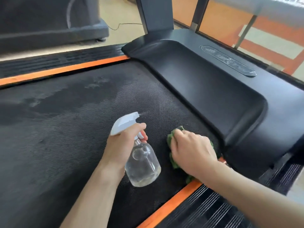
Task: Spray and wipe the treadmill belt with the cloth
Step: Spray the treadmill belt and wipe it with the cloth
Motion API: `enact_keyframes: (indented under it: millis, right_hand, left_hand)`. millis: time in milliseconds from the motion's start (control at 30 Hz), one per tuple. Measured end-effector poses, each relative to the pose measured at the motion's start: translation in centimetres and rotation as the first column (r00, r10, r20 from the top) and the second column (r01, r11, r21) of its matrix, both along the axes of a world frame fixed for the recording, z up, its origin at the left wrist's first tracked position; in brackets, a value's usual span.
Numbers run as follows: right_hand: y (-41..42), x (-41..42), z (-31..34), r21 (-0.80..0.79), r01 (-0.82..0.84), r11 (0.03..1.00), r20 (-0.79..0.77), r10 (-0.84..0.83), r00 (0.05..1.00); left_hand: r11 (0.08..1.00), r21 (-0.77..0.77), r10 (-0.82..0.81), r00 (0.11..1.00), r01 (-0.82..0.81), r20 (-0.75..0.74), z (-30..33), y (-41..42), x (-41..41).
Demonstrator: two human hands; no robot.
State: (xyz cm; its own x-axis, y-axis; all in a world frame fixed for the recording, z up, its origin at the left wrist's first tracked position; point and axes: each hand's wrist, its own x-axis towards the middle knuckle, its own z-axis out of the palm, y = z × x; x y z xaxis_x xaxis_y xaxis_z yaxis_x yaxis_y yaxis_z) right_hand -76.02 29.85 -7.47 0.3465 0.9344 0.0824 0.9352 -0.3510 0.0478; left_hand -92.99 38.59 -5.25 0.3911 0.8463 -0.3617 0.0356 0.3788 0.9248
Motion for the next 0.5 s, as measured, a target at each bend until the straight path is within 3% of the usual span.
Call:
enact_keyframes:
  millis: [133, 300, 400, 500]
  right_hand:
    - [-2.3, -0.9, -0.3, 0.014, -0.03, 0.999, -0.046, 0.031, 0.998]
    - [-1.4, 0.3, -1.3, 0.138, -0.15, 0.979, 0.014, 0.15, 0.989]
    - [1.5, 1.5, -1.4, 0.178, -0.259, 0.949, 0.075, 0.249, 0.966]
    - [7.7, 3.1, -1.0, 0.179, -0.215, 0.96, 0.119, 0.196, 0.973]
  left_hand:
    - [1.0, -0.019, 0.011, 0.998, -0.01, 0.06, 0.3, -0.3, 0.2]
    - [0.996, -0.076, 0.041, 0.997, -0.037, 0.062, 0.0, -0.2, 0.3]
    - [0.993, -0.099, 0.074, 0.992, -0.065, 0.1, -0.1, 0.0, 0.3]
    - [0.992, -0.09, 0.097, 0.991, -0.089, 0.091, -0.4, -0.1, 0.4]
